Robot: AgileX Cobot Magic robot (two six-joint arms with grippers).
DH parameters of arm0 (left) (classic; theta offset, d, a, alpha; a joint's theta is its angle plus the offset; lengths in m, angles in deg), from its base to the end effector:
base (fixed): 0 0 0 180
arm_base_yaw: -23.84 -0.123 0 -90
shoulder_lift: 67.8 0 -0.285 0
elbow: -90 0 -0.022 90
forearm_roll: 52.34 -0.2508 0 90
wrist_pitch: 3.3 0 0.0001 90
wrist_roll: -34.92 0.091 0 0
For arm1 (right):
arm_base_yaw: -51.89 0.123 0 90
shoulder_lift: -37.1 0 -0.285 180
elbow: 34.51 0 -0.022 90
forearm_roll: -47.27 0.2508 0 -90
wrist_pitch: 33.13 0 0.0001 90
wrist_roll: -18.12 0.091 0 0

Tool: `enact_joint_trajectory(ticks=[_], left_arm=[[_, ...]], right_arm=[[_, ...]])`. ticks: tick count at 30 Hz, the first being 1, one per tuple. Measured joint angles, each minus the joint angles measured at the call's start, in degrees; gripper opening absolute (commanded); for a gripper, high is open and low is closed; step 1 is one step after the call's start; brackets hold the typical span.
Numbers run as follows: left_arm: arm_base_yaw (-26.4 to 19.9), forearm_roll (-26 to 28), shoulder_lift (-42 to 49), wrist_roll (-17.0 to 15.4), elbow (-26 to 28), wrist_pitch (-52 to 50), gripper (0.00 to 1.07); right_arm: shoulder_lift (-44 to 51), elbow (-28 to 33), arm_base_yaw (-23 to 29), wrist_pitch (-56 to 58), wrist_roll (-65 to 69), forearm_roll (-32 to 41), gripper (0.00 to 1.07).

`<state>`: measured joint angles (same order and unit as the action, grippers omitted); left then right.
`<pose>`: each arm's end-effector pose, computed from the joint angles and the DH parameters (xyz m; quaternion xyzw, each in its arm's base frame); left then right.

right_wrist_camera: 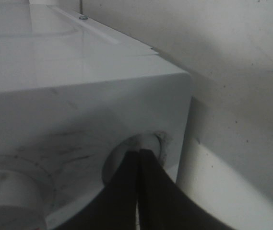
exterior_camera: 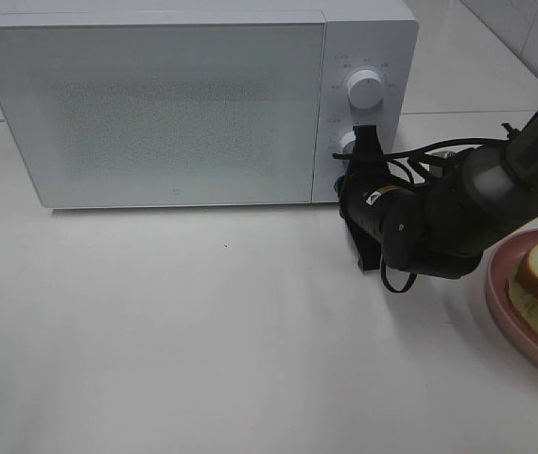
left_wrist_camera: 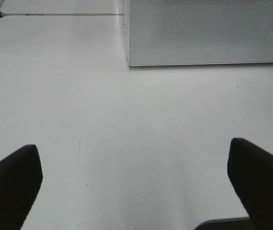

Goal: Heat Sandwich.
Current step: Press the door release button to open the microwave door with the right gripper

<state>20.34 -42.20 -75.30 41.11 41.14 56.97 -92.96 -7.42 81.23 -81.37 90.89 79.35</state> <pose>-0.0045 -0.0142 0.2776 0.0229 0.8473 -0.0438 0.5288 0.3468 0.1536 0.0849 0.5398 0.6268 0.3964 0.3984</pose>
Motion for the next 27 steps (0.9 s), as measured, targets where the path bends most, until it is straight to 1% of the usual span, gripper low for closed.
enact_joint_trajectory(ticks=[10,15,19,27], left_arm=[[0.0,0.0,0.0,0.0,0.0,0.0,1.03],[0.0,0.0,0.0,0.0,0.0,0.0,1.03],[0.0,0.0,0.0,0.0,0.0,0.0,1.03],[0.0,0.0,0.0,0.0,0.0,0.0,1.03]], right_arm=[[-0.4,-0.1,0.1,-2.8,-0.2,0.6,0.02],[-1.3,-1.9,0.1,-2.4,-2.3,2.4,0.00],[-1.9,-4.2,0.5,0.7,-5.0,6.0,0.00],[-1.9,-5.2,0.5,3.2,-6.6,8.0,0.00]])
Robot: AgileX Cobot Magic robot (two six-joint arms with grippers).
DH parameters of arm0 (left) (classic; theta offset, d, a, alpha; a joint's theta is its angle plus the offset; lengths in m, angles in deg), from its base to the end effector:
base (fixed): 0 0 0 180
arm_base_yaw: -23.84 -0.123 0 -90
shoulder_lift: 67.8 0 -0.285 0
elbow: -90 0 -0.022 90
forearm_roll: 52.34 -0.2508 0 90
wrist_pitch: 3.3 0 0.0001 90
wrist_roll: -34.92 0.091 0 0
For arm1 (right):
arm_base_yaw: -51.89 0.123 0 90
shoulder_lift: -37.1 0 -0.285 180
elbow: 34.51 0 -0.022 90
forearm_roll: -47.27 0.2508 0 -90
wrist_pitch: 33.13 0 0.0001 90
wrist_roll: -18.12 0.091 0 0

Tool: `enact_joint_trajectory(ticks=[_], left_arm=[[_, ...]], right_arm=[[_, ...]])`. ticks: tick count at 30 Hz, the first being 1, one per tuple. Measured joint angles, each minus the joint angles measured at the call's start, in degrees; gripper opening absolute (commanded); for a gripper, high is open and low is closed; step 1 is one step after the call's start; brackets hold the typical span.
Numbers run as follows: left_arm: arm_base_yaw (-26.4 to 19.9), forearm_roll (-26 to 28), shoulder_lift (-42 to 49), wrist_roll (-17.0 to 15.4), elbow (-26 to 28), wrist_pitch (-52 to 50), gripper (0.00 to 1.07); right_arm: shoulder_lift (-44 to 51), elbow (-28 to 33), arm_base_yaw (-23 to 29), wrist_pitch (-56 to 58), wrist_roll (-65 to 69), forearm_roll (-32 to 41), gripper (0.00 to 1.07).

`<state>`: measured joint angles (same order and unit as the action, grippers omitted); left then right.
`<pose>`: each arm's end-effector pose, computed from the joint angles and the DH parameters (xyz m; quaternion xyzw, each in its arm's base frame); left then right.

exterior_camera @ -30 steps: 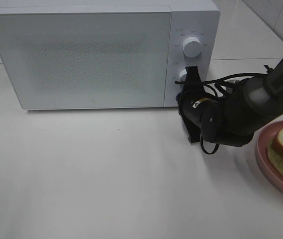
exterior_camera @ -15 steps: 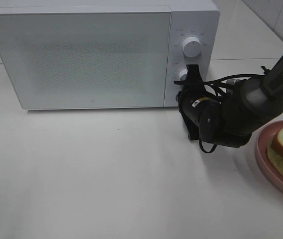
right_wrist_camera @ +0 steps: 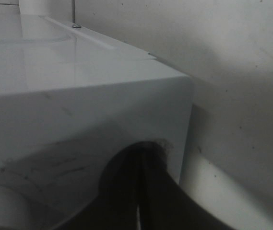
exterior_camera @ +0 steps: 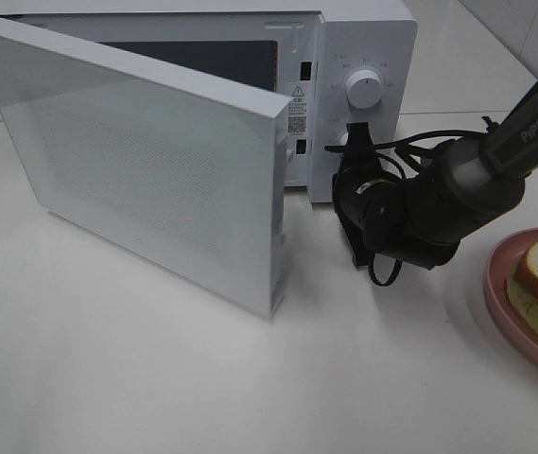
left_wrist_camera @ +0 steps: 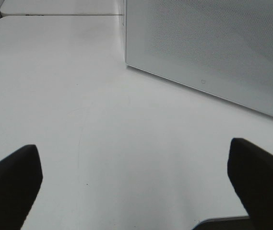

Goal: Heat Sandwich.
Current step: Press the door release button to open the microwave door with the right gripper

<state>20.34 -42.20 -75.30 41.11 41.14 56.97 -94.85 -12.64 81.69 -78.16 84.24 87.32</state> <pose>-0.0045 -0.0142 0.2776 0.0229 0.8473 -0.0438 0.5288 0.3620 0.1596 0.0835 0.5591 0.6206 0.3687 0.4079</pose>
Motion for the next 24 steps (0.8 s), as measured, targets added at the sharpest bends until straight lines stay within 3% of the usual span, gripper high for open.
enact_joint_trajectory(ticks=[24], left_arm=[[0.0,0.0,0.0,0.0,0.0,0.0,1.03]], right_arm=[[0.5,-0.1,-0.2,1.5,-0.1,0.3,0.00]])
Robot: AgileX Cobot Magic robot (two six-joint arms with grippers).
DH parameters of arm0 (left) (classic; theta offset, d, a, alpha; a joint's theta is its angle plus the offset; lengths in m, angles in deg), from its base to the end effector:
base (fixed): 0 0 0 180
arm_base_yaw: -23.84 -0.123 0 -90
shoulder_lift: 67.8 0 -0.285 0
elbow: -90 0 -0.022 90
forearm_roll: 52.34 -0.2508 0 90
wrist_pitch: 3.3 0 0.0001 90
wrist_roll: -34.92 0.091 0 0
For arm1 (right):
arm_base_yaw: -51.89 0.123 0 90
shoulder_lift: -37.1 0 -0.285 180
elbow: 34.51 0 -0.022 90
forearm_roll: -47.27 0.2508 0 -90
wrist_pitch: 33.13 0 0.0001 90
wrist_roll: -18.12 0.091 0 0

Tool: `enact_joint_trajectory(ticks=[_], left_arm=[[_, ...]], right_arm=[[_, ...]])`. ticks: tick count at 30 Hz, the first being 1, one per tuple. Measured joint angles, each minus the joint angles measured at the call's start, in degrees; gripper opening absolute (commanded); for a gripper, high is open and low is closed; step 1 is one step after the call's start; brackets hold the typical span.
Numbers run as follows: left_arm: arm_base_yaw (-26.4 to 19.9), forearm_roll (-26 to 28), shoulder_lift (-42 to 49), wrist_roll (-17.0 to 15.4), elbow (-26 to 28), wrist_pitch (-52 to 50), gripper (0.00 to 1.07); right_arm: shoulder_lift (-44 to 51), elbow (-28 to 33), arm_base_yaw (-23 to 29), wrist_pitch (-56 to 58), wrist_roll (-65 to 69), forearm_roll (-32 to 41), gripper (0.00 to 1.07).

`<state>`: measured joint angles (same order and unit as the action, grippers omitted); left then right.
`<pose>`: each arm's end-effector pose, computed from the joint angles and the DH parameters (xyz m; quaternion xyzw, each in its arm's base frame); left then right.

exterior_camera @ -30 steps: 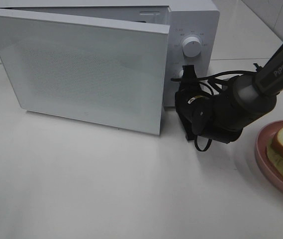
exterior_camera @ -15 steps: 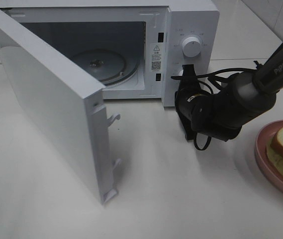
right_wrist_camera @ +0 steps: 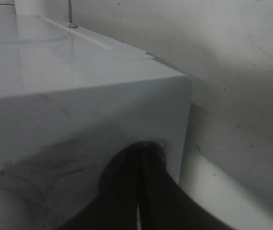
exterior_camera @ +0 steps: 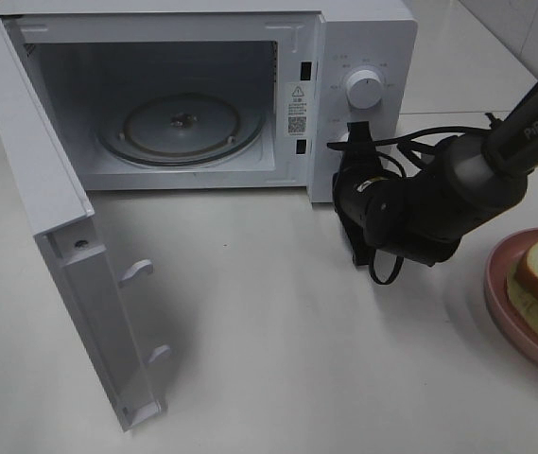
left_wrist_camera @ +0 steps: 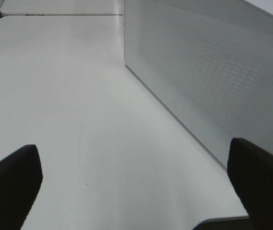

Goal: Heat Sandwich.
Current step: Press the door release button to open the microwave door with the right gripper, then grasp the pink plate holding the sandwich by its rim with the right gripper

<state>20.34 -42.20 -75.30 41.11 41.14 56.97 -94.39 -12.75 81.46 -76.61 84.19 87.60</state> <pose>-0.0045 -0.0142 0.2776 0.0229 0.8473 -0.0438 0.5288 0.3624 0.1591 0.0849 0.5644 0.6224 0.3665 0.3997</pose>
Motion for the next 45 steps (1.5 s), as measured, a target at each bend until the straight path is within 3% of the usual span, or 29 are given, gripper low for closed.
enact_joint_trajectory(ticks=[15,31,41,45], left_arm=[[0.0,0.0,0.0,0.0,0.0,0.0,1.03],[0.0,0.0,0.0,0.0,0.0,0.0,1.03],[0.0,0.0,0.0,0.0,0.0,0.0,1.03],[0.0,0.0,0.0,0.0,0.0,0.0,1.03]], right_arm=[[2.4,1.0,-1.1,3.4,0.0,-1.9,0.00],[9.5,8.4,-1.7,3.4,-0.3,-6.1,0.00],[18.4,14.0,-2.6,16.9,-13.1,-9.5,0.02],[22.5,14.2,-5.0,28.2,-23.3,-13.7,0.03]])
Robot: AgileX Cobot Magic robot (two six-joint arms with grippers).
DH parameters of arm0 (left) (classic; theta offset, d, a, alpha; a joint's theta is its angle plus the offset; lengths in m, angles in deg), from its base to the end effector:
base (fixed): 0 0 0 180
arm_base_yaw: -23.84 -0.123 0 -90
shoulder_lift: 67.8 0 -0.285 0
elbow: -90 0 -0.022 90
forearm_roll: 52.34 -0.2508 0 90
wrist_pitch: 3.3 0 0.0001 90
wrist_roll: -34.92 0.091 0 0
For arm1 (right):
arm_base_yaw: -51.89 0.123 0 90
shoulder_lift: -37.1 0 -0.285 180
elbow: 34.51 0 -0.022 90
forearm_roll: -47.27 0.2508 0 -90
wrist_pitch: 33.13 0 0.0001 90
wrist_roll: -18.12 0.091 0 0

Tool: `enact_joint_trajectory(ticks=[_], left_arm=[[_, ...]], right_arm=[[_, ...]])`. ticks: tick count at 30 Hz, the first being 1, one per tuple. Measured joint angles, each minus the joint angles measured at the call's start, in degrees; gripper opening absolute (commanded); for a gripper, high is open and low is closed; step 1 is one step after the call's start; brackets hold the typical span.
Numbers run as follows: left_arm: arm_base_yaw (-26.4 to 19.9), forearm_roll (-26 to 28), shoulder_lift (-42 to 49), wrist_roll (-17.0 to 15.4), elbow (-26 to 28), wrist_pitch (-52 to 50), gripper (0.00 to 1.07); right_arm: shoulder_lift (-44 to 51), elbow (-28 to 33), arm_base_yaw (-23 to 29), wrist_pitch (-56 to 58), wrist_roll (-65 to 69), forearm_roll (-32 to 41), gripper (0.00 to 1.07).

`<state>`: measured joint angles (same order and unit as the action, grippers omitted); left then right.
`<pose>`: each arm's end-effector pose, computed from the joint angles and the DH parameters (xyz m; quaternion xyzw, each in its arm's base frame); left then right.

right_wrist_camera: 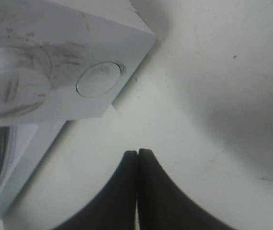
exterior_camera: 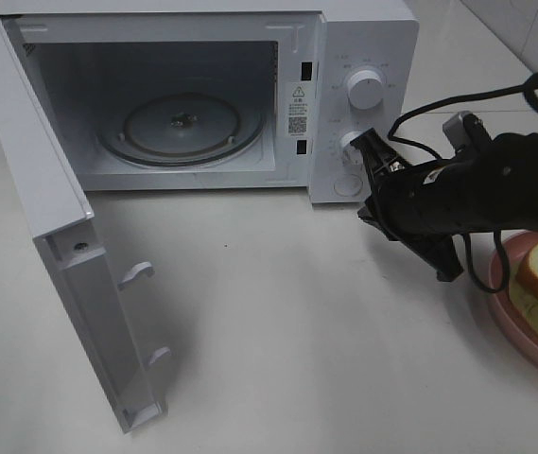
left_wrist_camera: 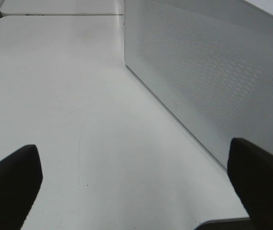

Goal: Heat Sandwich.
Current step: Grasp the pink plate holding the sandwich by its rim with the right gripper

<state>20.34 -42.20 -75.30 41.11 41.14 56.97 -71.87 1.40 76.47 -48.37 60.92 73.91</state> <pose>-0.0045 -0.0142 0.2776 0.0229 0.8473 -0.0438 0.5288 0.2981 0.1246 0.1404 0.3635 0.8336 0.2627 0.3224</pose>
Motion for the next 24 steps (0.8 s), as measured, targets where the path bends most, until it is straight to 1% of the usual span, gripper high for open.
enact_joint_trajectory(ticks=[2,4,6,8,10,12,13,15,17,20,21,22,24], left_arm=[[0.0,0.0,0.0,0.0,0.0,0.0,1.03],[0.0,0.0,0.0,0.0,0.0,0.0,1.03],[0.0,0.0,0.0,0.0,0.0,0.0,1.03],[0.0,0.0,0.0,0.0,0.0,0.0,1.03],[0.0,0.0,0.0,0.0,0.0,0.0,1.03],[0.0,0.0,0.0,0.0,0.0,0.0,1.03],[0.0,0.0,0.0,0.0,0.0,0.0,1.03],[0.0,0.0,0.0,0.0,0.0,0.0,1.03],[0.0,0.0,0.0,0.0,0.0,0.0,1.03],[0.0,0.0,0.0,0.0,0.0,0.0,1.03],[0.0,0.0,0.0,0.0,0.0,0.0,1.03],[0.0,0.0,0.0,0.0,0.0,0.0,1.03],[0.0,0.0,0.0,0.0,0.0,0.0,1.03]], right_arm=[[0.7,0.0,-0.5,2.2,-1.7,-0.9,0.03],[3.6,0.0,-2.3,7.7,-7.3,-4.4,0.04],[4.5,0.0,-2.9,9.3,-9.2,-5.6,0.04],[6.9,0.0,-4.5,15.2,-14.6,-8.9,0.05],[8.7,0.0,-5.6,18.8,-18.5,-11.1,0.06],[9.5,0.0,-6.0,20.7,-20.7,-12.3,0.06],[11.0,0.0,-6.6,24.4,-24.7,-15.1,0.07],[11.8,0.0,-6.8,26.3,-26.9,-16.6,0.08],[14.0,0.0,-6.8,32.1,-33.1,-20.1,0.08],[15.5,0.0,-7.0,35.3,-36.4,-21.6,0.10],[16.1,0.1,-7.3,36.7,-37.6,-22.1,0.11],[17.2,0.1,-8.1,39.8,-39.5,-22.6,0.14],[18.4,0.1,-9.4,42.2,-40.3,-23.4,0.19]])
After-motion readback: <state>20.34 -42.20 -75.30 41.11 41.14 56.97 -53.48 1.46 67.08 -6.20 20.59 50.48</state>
